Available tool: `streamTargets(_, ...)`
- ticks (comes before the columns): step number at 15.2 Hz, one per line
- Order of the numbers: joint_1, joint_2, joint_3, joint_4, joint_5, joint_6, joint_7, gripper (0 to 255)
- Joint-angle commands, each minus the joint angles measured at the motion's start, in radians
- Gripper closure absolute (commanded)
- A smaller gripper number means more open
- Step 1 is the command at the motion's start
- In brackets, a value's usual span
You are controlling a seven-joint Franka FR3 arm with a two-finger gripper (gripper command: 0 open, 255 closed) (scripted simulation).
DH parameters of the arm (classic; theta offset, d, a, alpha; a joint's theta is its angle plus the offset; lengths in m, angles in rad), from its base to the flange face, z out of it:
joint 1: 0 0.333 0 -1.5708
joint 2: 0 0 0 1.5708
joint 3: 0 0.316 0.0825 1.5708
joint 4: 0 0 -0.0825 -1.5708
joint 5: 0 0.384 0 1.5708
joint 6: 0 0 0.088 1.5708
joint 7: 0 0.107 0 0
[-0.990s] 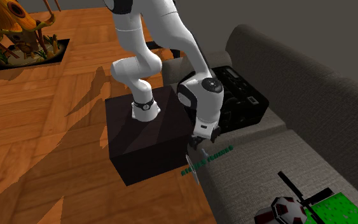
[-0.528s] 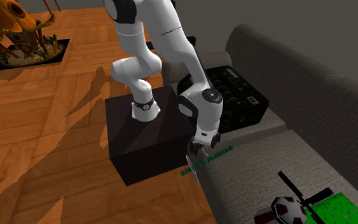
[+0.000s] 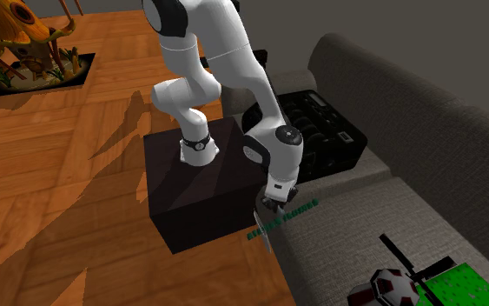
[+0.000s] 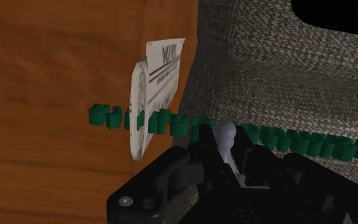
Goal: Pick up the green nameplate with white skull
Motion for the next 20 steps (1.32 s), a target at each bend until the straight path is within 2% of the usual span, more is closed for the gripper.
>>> streamTargets(1, 0.001, 0.001, 0.001, 0.0, 0.0, 0.001, 0.0, 255)
streamTargets(5, 0.001, 0.002, 0.0, 0.001, -0.001, 0.001, 0.0, 255)
streamTargets(12, -0.019, -0.108, 0.038, -0.001, 0.105, -0.097, -0.076, 255)
streamTargets(20, -0.017, -0.223, 0.046, 0.014, 0.193, -0.217, -0.138, 255)
